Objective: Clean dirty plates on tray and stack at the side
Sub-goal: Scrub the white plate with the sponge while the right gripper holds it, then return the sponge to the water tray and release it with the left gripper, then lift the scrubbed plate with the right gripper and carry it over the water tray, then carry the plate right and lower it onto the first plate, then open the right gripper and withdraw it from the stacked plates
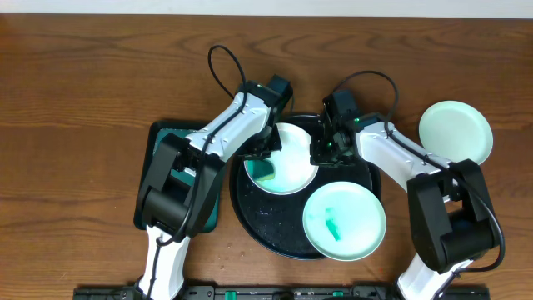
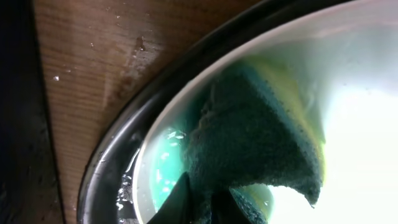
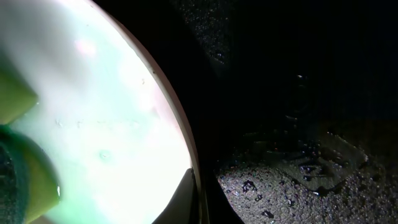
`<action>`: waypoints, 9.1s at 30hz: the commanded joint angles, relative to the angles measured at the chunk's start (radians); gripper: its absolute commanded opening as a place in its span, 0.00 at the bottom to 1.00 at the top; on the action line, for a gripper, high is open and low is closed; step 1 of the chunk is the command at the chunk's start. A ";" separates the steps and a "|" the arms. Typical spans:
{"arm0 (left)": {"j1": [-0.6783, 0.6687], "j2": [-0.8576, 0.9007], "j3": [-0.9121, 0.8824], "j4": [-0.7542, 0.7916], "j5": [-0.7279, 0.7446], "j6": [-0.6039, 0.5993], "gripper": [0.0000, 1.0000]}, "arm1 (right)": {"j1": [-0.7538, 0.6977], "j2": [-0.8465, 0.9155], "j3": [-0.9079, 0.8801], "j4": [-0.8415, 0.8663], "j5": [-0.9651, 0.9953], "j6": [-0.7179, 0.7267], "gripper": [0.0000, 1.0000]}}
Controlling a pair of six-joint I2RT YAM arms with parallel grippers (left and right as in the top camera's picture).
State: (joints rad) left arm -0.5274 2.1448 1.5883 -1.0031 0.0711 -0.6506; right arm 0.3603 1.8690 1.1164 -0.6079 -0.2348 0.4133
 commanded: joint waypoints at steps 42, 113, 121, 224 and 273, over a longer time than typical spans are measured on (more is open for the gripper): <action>0.084 -0.332 -0.054 -0.128 -0.109 0.141 0.07 | -0.003 0.002 -0.008 -0.024 0.043 -0.011 0.01; 0.390 -0.352 -0.426 0.119 -0.131 0.210 0.32 | -0.003 -0.434 0.007 -0.117 0.055 -0.063 0.01; 0.390 -0.406 -0.414 0.118 -0.142 0.210 0.70 | 0.003 -0.433 0.008 -0.127 0.079 -0.072 0.01; 0.389 -0.852 -0.406 -0.036 -0.131 0.212 0.82 | -0.082 -0.401 0.008 -0.053 0.240 0.050 0.01; 0.389 -0.851 -0.406 -0.033 -0.131 0.212 0.83 | -1.034 -0.119 0.034 -0.013 -0.153 0.134 0.29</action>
State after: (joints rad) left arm -0.1398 1.2888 1.1648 -1.0328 -0.0574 -0.4438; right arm -0.6949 1.7515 1.1172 -0.6193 -0.2993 0.6006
